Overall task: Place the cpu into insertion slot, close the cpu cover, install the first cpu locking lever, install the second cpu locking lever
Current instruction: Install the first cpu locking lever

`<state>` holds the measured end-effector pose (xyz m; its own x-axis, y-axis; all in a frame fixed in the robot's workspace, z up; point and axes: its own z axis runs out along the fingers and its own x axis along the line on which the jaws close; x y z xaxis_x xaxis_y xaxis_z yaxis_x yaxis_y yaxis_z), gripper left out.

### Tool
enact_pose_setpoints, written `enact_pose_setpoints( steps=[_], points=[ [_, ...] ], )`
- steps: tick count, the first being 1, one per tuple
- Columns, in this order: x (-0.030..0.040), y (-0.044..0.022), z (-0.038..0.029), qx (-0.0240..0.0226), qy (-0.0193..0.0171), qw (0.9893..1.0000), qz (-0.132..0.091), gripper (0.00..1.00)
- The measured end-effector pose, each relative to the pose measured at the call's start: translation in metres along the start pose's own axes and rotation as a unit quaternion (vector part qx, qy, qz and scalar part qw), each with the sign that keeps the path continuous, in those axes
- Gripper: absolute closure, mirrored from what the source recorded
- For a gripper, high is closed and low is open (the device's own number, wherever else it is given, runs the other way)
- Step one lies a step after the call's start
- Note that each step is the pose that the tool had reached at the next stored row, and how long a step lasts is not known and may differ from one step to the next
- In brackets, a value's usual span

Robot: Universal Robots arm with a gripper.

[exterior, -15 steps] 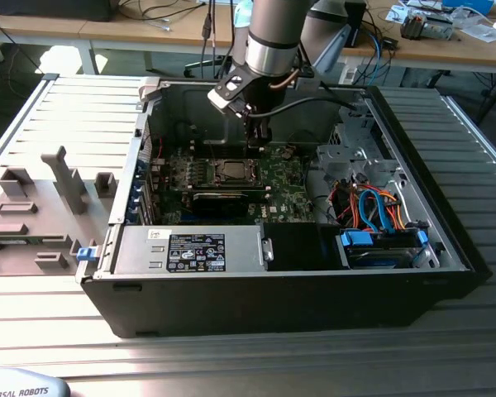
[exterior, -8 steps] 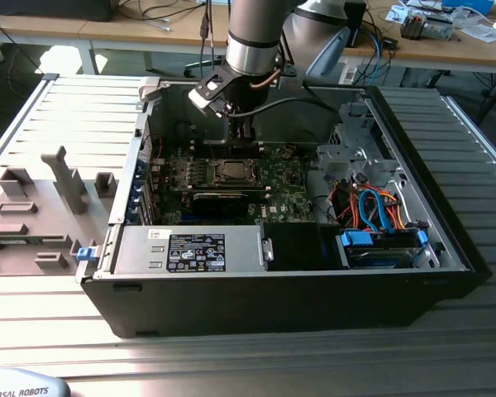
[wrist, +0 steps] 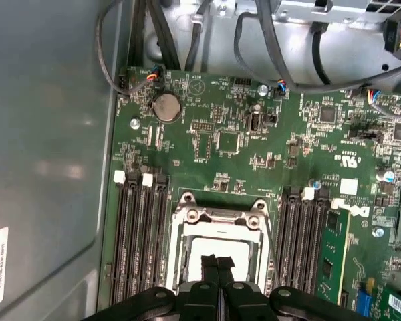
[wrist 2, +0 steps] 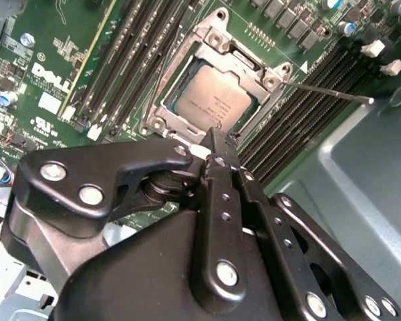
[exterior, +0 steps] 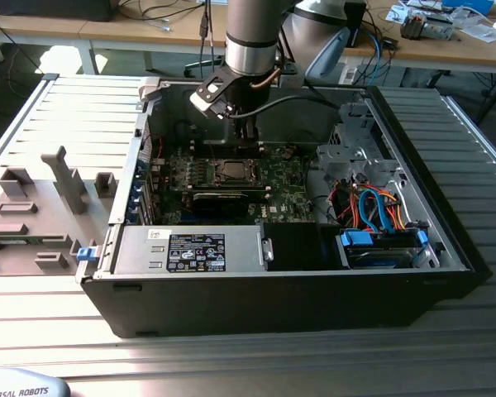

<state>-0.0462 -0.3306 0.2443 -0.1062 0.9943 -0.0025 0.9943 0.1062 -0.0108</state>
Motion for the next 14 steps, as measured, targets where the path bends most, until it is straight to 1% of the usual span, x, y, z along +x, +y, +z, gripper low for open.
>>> enact_pose_setpoints(
  steps=[6, 8, 12, 14],
  points=[
    [0.0000, 0.0000, -0.0001, 0.0001, -0.0003, 1.0000, 0.000, 0.89],
    [0.0000, 0.0000, -0.0001, 0.0001, -0.0005, 1.0000, -0.007, 0.89],
    [0.0000, 0.0000, 0.0000, 0.0000, -0.0009, 0.9995, -0.032, 0.89],
    [0.0000, 0.0000, 0.0000, 0.0000, -0.0011, 0.9993, -0.036, 0.89]
  ],
)
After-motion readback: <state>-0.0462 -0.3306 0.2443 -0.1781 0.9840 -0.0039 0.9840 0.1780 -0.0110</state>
